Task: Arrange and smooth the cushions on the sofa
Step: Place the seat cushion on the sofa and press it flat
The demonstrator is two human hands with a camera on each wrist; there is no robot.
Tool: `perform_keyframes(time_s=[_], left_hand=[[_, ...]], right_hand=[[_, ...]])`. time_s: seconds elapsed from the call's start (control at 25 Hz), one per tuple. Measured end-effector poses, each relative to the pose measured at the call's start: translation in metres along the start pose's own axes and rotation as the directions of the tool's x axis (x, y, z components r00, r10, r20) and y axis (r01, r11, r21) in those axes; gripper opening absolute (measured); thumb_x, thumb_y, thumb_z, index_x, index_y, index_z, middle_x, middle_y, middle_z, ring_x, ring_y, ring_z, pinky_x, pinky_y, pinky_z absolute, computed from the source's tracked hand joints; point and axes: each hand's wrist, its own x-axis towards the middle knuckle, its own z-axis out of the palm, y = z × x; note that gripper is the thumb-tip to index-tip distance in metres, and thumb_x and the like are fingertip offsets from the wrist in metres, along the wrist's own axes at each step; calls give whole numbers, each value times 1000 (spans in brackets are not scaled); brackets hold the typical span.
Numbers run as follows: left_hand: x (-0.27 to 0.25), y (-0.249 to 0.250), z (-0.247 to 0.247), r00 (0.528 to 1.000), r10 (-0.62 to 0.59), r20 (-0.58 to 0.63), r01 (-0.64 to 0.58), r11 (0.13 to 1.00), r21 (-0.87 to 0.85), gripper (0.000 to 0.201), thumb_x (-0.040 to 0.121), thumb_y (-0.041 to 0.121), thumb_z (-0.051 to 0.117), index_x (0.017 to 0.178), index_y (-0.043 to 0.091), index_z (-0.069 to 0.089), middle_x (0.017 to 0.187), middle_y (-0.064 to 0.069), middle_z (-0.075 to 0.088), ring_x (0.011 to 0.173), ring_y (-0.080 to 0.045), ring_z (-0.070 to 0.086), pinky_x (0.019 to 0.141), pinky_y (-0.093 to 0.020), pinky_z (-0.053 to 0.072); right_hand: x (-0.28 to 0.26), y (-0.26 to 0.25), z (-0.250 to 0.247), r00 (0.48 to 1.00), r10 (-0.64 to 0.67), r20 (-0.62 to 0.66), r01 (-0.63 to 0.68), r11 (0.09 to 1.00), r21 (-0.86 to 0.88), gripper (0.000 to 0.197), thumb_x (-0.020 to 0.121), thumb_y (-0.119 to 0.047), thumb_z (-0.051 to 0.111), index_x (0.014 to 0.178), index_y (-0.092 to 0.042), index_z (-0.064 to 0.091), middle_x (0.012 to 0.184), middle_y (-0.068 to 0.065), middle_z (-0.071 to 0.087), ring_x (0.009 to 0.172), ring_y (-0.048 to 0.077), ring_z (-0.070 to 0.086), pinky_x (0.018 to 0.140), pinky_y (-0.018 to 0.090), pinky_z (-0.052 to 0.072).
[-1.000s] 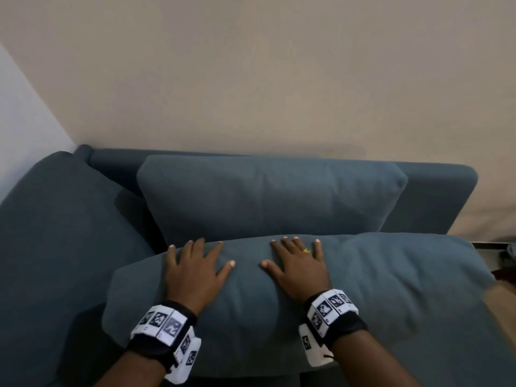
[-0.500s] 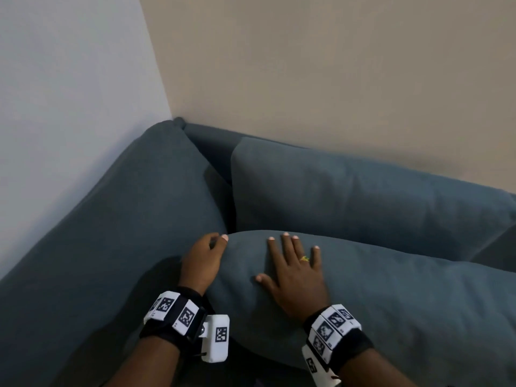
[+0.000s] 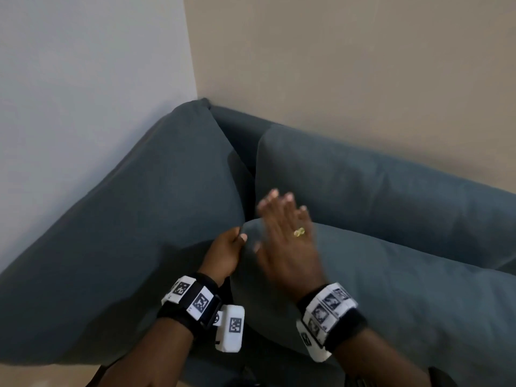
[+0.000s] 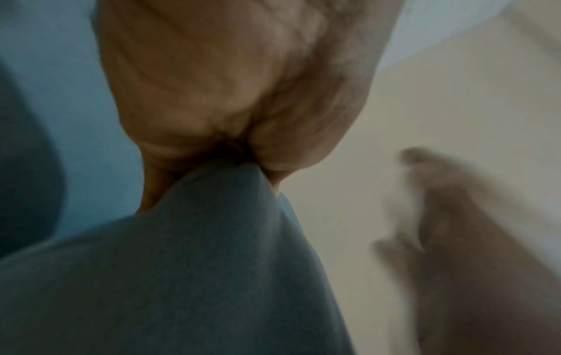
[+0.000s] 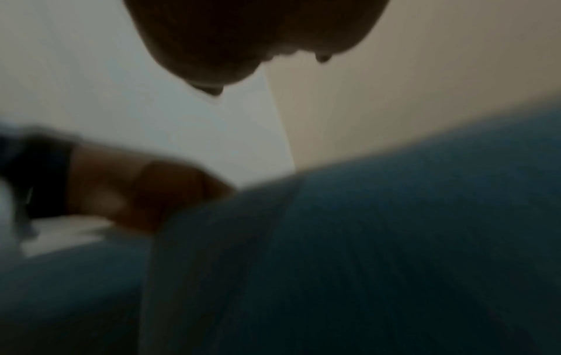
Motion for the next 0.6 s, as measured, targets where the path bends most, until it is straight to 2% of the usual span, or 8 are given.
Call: perform_keyframes(time_s=[0.04, 0.08, 0.24, 0.28, 0.4, 0.48, 0.56, 0.6], left_hand=[[0, 0, 1, 1000, -2, -16, 2, 1000, 2, 29, 97, 31, 50, 114, 20, 70, 118, -3, 72, 114, -23, 66, 105, -42, 47], [-1, 0, 2, 999, -1, -49, 2, 1000, 24, 27, 101, 25, 49, 117, 20, 69, 119, -4, 71, 114, -23, 65, 103, -38, 47], [-13, 16, 0, 989, 81, -124, -83, 996, -13, 36, 99, 46, 47, 125, 26, 62, 121, 9, 65, 115, -9, 59, 102, -29, 43], [-17, 19, 4, 992, 81, -96, -83, 996, -15, 41, 100, 46, 48, 134, 26, 57, 129, 12, 60, 121, -7, 55, 105, -27, 39], [-21, 15, 22, 993, 118, 5, -115, 962, 246, 50, 103, 11, 48, 150, 26, 45, 145, 4, 54, 134, -16, 50, 104, -21, 33], [-20, 15, 22, 992, 112, -60, -87, 941, 326, 53, 103, 7, 45, 152, 27, 43, 149, -6, 53, 137, -25, 49, 106, -25, 34], [-23, 17, 19, 991, 71, -114, -30, 944, 330, 53, 105, 16, 44, 156, 26, 34, 156, -10, 43, 143, -29, 40, 115, -35, 28], [-25, 21, 22, 988, 97, -124, -35, 904, 426, 53, 106, 24, 42, 157, 29, 29, 161, -10, 35, 148, -30, 32, 121, -44, 20]], right_hand=[[-11, -1, 22, 976, -23, 215, 41, 996, -81, 68, 105, -45, 32, 162, -16, 9, 168, 6, -8, 155, 23, -15, 123, 46, -9], [-19, 1, 33, 955, -6, 297, 29, 997, -72, 68, 105, -49, 26, 163, -18, 6, 166, 3, -11, 156, 22, -11, 121, 45, -12], [-16, 10, -1, 976, 199, -91, -192, 978, 77, 70, 102, -48, 30, 163, -19, 9, 169, 0, -4, 157, 21, -5, 126, 42, -4], [-22, 14, 0, 977, 198, -86, -195, 980, 40, 71, 102, -47, 32, 163, -17, 10, 168, 1, -5, 157, 23, -2, 126, 44, -3], [-44, 31, 29, 960, 107, 261, -82, 991, -105, 74, 101, -55, 28, 162, -19, 6, 161, -4, -21, 157, 26, 2, 124, 58, 0], [-44, 49, 16, 982, 84, 172, -74, 995, -65, 75, 100, -57, 28, 163, -23, 4, 166, -5, -15, 157, 21, -5, 125, 57, -2], [-49, 62, -7, 978, 209, -3, -210, 978, -17, 70, 102, -53, 32, 163, -27, 7, 169, -4, -7, 157, 20, -8, 125, 47, -7], [-56, 66, -10, 974, 224, 36, -223, 974, -36, 70, 103, -54, 30, 163, -28, 4, 168, -4, -13, 157, 23, -8, 125, 46, -7]])
